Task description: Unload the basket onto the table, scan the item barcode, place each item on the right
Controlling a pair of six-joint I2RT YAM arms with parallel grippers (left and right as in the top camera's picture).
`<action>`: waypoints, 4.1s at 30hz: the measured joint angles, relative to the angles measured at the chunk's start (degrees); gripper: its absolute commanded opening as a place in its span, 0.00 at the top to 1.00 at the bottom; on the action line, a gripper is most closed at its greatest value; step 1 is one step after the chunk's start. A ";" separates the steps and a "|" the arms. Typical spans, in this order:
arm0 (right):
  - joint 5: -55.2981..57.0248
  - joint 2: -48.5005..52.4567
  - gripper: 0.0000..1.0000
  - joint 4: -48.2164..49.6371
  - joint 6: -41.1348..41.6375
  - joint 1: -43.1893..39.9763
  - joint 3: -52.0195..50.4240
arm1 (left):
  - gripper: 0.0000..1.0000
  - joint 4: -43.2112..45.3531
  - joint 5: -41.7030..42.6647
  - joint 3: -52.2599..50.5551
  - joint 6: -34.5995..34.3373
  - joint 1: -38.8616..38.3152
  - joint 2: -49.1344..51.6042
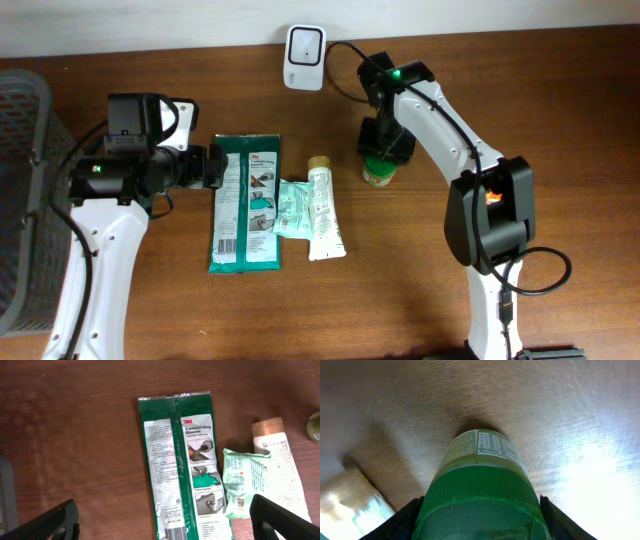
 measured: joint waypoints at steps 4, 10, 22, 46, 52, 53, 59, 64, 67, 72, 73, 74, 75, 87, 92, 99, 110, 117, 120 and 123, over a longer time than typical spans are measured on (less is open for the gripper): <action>0.02 0.00 0.26 -1.01 -26.14 0.00 -0.02 | 0.01 0.00 0.00 0.00 0.00 0.00 0.00; 0.46 0.22 0.10 -4.85 -32.72 0.00 2.71 | 0.01 0.00 0.00 0.00 0.00 0.00 0.00; 0.50 0.46 0.24 -3.54 12.76 0.00 2.86 | 0.01 0.00 0.00 0.00 0.02 0.00 0.00; -56.96 1.70 0.46 -1.95 26.93 -5.01 -0.76 | 0.01 0.00 0.00 0.00 0.00 0.00 0.00; -65.51 1.70 0.46 3.17 35.52 -5.01 -0.81 | 0.01 0.02 -0.02 0.00 0.00 0.00 0.00; -66.34 1.70 0.46 3.30 36.20 -5.01 -0.81 | 0.01 0.00 0.00 0.00 0.00 0.00 0.00; -67.41 1.70 0.46 3.34 37.09 -5.01 -0.81 | 0.01 0.02 0.00 0.00 0.00 0.00 0.00; -63.28 1.73 0.46 4.02 36.70 -4.85 -0.83 | 0.01 0.02 0.00 0.00 0.00 0.00 0.00; -54.34 1.73 0.46 7.87 32.74 -4.59 -0.85 | 0.01 0.00 0.00 0.00 0.00 0.00 0.00; -37.29 1.73 0.45 12.07 15.93 -5.35 -0.85 | 0.01 0.00 0.00 0.00 0.00 0.00 0.00; -36.11 1.73 0.45 12.31 12.39 -6.01 -0.85 | 0.01 0.02 0.00 0.00 0.00 0.00 0.00; -35.06 1.73 0.41 11.76 8.11 -7.45 -0.57 | 0.01 0.00 0.00 0.00 0.00 0.00 0.00; -34.40 1.79 0.40 11.30 5.62 -8.48 0.24 | 0.01 0.00 0.00 0.00 0.00 0.00 0.00; 6.03 1.86 0.49 8.87 -19.26 1.03 9.40 | 0.01 0.02 -0.02 0.00 0.00 0.00 0.00; 7.67 1.86 0.54 32.09 -20.17 5.79 9.44 | 0.01 0.04 0.00 0.00 0.00 0.00 0.00; 7.98 5.11 0.46 68.85 -20.31 8.83 9.75 | 0.01 0.07 0.00 0.00 0.00 0.00 0.00; 7.93 14.99 0.38 82.16 -22.34 7.13 9.70 | 0.01 0.00 0.00 0.00 0.00 0.00 0.00; 7.93 14.99 0.35 88.63 -23.98 6.25 9.68 | 0.01 0.00 0.00 0.00 0.00 0.00 0.00; 7.93 14.99 0.39 89.74 -24.22 6.25 9.68 | 0.01 0.02 0.00 0.00 0.00 0.00 0.00; 7.93 14.99 0.40 86.60 -24.46 6.25 9.68 | 0.01 0.02 0.00 0.00 0.00 0.00 0.00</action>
